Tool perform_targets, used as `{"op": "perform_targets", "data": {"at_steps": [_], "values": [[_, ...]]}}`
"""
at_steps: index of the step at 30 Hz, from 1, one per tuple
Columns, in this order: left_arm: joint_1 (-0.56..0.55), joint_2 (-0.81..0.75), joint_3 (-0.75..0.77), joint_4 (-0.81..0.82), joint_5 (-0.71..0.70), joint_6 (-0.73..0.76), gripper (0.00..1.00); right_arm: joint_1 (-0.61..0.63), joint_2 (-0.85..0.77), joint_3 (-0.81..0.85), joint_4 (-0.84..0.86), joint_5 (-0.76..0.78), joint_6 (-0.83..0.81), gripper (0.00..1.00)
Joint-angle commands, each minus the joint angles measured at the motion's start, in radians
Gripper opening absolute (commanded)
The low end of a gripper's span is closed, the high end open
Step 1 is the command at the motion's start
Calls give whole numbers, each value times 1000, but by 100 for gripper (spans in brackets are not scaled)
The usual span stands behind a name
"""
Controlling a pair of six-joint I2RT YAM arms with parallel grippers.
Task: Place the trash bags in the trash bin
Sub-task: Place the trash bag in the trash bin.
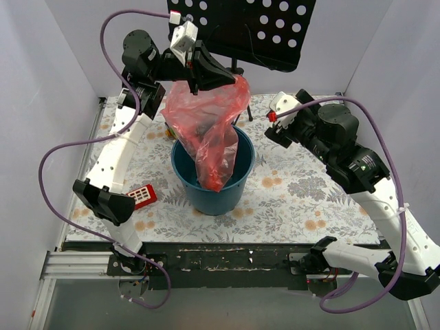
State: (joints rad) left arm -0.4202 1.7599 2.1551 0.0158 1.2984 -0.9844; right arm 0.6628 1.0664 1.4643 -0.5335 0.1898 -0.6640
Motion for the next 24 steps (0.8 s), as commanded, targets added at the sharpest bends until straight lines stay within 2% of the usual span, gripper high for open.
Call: {"op": "perform_targets", "data": {"at_steps": [1, 5, 11, 19, 22, 24], "values": [[6, -76, 14, -158, -227, 490, 0, -3, 3, 27, 95, 0, 23, 87], [8, -89, 25, -275, -306, 800, 0, -5, 17, 37, 119, -15, 46, 86], [1, -129, -18, -353, -306, 1044, 0, -5, 10, 16, 150, -9, 55, 86], [-2, -39, 164, -502, -413, 1382, 0, -5, 10, 10, 162, -9, 67, 86], [-15, -28, 193, -542, -415, 1484, 0, -3, 15, 19, 173, -9, 76, 86], [-40, -48, 192, -585, -458, 1622, 0, -5, 15, 31, 164, -32, 96, 86]]}}
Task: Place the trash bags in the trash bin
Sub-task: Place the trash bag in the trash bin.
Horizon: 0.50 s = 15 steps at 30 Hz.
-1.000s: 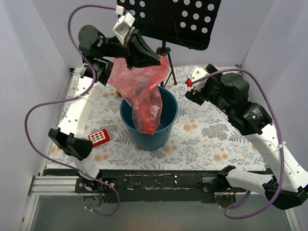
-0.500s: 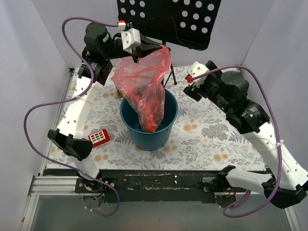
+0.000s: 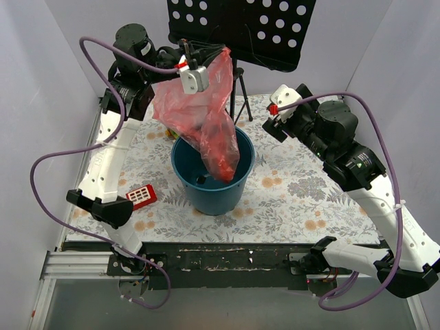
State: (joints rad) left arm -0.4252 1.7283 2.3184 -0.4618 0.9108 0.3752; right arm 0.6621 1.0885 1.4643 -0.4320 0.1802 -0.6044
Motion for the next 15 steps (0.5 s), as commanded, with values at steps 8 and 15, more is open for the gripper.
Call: {"op": "perform_targets", "data": {"at_steps": [8, 15], "values": [[-112, -107, -42, -435, -41, 378, 0, -6, -27, 15, -185, -510, 95, 83], [-211, -295, -427, -231, 17, -29, 0, -19, -75, -23, -114, -343, 149, 84]]}}
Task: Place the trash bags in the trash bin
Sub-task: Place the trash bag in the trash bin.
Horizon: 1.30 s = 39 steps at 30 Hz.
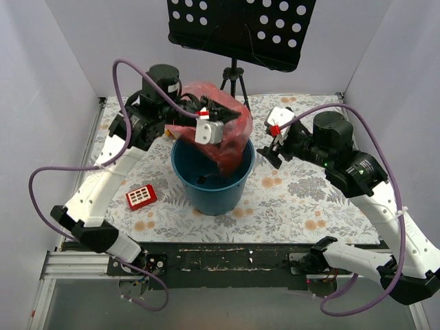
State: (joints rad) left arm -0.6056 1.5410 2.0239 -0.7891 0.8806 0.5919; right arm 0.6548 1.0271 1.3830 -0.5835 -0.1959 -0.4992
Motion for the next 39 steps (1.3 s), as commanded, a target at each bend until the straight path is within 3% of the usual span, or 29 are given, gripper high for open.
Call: {"op": "perform_targets", "data": {"at_steps": [1, 7, 10, 13, 18, 19, 22, 23, 30, 34, 35, 37, 39], "values": [[-34, -122, -175, 150, 47, -333, 0, -12, -9, 92, 27, 26, 36, 84], [-43, -168, -313, 480, 40, -817, 0, -12, 36, 244, -48, -54, 13, 86], [-49, -150, -326, 527, 112, -975, 0, -17, 73, 310, -26, -22, 80, 86], [-63, -163, -372, 524, 201, -1056, 0, -20, 123, 373, -7, 16, 64, 86], [-86, -304, -479, 388, 100, -985, 0, -20, 157, 381, 39, 105, 25, 86], [-85, -336, -494, 329, 87, -948, 10, -20, 148, 361, 51, 104, 18, 86], [-86, -406, -518, 203, 29, -916, 55, -20, 130, 306, 70, 92, 7, 86], [-86, -432, -516, 168, 2, -905, 61, -20, 129, 301, 71, 92, 13, 86], [-43, -574, -455, 30, -374, -1043, 78, -20, 166, 297, 37, -31, 112, 86], [3, -581, -455, 65, -919, -1185, 88, -20, 223, 295, 63, -86, 223, 88], [24, -572, -453, 70, -995, -1210, 90, -20, 246, 310, 68, -106, 247, 88], [78, -538, -430, 74, -1022, -1271, 92, -20, 303, 349, 77, -135, 290, 88], [131, -501, -406, 68, -938, -1349, 91, -20, 346, 378, 79, -142, 306, 88]]}}
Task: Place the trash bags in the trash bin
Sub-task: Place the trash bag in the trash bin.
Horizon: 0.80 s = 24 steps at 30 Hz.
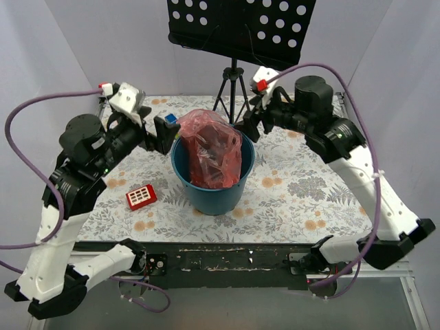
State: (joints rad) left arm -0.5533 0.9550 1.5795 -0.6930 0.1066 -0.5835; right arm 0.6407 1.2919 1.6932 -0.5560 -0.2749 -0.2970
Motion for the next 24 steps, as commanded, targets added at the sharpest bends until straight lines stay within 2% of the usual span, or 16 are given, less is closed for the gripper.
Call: {"op": "perform_targets", "data": {"at_steps": [1, 3, 5, 8, 11, 16, 18, 20, 24], "values": [[101, 109, 54, -34, -107, -214, 90, -6, 99, 77, 48, -64, 101, 88], [150, 146, 65, -20, -44, -284, 88, -7, 130, 86, 30, -70, 99, 88], [246, 195, 108, -33, 17, -364, 85, -12, 153, 95, 19, -153, 130, 87], [389, 289, 253, -162, 86, -426, 82, -12, 141, 77, 42, -302, 183, 86], [476, 300, 275, -237, 215, -446, 79, -9, 121, 48, 68, -372, 202, 85], [507, 234, 173, -244, 437, -461, 65, 7, 145, 46, 15, -423, 188, 79], [513, 215, 133, -238, 548, -483, 64, 13, 149, 28, 15, -460, 190, 79], [515, 188, 82, -215, 645, -492, 64, 27, 158, 26, -2, -471, 184, 83], [517, 133, 14, -203, 627, -489, 65, 59, 158, 11, -7, -380, 154, 83]]}}
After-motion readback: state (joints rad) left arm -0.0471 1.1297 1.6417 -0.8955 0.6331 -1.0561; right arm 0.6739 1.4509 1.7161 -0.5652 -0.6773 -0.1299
